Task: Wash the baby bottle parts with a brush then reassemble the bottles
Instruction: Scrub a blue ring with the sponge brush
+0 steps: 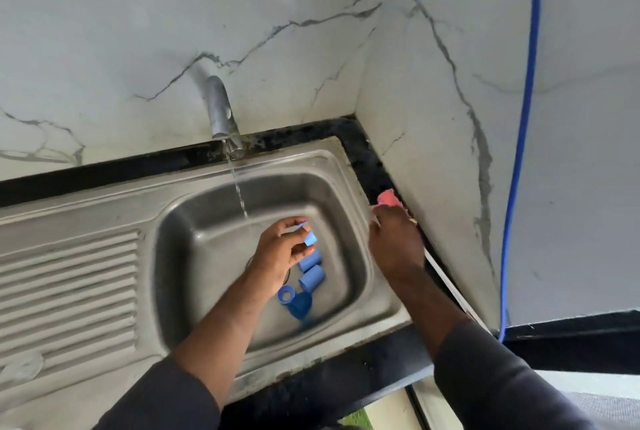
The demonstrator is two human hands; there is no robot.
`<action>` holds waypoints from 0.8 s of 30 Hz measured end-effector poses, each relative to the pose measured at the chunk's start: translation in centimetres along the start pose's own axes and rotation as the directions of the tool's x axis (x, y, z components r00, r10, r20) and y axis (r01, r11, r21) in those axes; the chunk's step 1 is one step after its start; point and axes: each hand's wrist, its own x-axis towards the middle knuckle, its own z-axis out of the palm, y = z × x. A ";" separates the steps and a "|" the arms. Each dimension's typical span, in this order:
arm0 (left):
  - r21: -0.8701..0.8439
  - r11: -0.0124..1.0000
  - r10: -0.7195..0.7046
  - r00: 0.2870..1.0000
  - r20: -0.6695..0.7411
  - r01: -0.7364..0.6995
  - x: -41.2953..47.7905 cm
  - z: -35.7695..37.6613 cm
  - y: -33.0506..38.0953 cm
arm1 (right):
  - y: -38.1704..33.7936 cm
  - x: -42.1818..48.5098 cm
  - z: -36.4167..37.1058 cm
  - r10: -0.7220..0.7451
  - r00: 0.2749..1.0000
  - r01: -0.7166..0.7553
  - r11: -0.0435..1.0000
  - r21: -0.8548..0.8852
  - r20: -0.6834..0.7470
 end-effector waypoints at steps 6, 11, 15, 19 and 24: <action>-0.009 0.996 -0.083 0.994 0.073 0.084 -1.2 2.1 -0.5 | 5.2 -1.1 -2.3 0.170 0.984 -0.153 0.957 -0.245 0.048; -0.047 0.993 -0.108 0.993 0.037 0.110 -2.3 1.5 -0.2 | 5.5 -1.3 -3.0 0.176 0.975 -0.134 0.953 -0.271 0.137; -0.084 0.990 -0.117 0.993 0.001 0.117 -3.0 0.1 0.1 | 6.0 -1.4 -3.1 0.180 0.972 -0.133 0.950 -0.284 0.148; -0.172 0.980 -0.100 0.995 -0.010 0.097 -3.6 -1.6 0.8 | 4.1 -1.5 -3.1 0.057 0.991 -0.015 0.945 -0.328 0.119; -0.350 0.937 -0.019 0.997 -0.081 -0.011 -4.0 -4.6 2.3 | -2.8 -2.1 -2.4 -0.050 0.970 0.024 0.994 0.109 0.238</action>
